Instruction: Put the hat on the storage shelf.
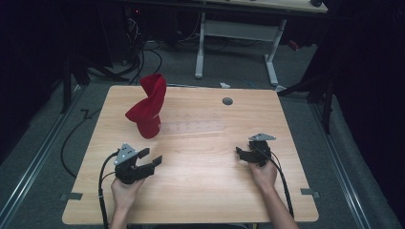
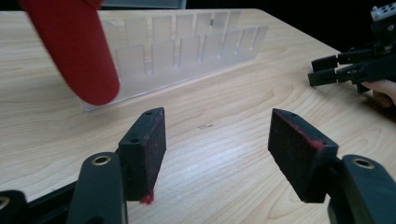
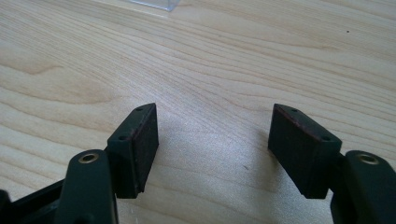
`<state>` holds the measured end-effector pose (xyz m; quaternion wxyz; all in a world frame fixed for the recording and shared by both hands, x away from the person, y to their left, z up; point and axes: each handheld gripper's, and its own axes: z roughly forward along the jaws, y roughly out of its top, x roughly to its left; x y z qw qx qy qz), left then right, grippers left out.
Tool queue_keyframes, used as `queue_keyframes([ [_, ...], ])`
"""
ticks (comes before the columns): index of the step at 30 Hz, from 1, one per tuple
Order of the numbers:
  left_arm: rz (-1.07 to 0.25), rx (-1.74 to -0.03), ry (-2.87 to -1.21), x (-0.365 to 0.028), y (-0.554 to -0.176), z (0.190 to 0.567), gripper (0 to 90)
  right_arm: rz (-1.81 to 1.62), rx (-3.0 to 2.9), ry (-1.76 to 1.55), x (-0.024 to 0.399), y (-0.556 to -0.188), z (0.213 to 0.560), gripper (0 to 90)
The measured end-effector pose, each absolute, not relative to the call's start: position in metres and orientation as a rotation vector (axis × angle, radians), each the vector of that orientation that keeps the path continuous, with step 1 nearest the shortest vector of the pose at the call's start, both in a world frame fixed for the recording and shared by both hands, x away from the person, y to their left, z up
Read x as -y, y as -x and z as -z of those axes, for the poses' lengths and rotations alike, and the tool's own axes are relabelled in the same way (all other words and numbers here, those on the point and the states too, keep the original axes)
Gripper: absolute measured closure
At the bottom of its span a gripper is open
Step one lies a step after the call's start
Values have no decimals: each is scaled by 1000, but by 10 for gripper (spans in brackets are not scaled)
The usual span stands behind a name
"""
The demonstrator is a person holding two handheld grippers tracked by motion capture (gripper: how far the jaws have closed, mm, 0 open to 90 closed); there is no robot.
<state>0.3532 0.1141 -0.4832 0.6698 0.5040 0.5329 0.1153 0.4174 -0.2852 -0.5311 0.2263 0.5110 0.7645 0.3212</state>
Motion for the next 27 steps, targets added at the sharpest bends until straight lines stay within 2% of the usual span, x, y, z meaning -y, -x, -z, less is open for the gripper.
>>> queue_keyframes([
  [27, -313, -1271, -1239, -85, -378, 517, 349, -887, -2107, -1407, 285, -417, 531, 335],
])
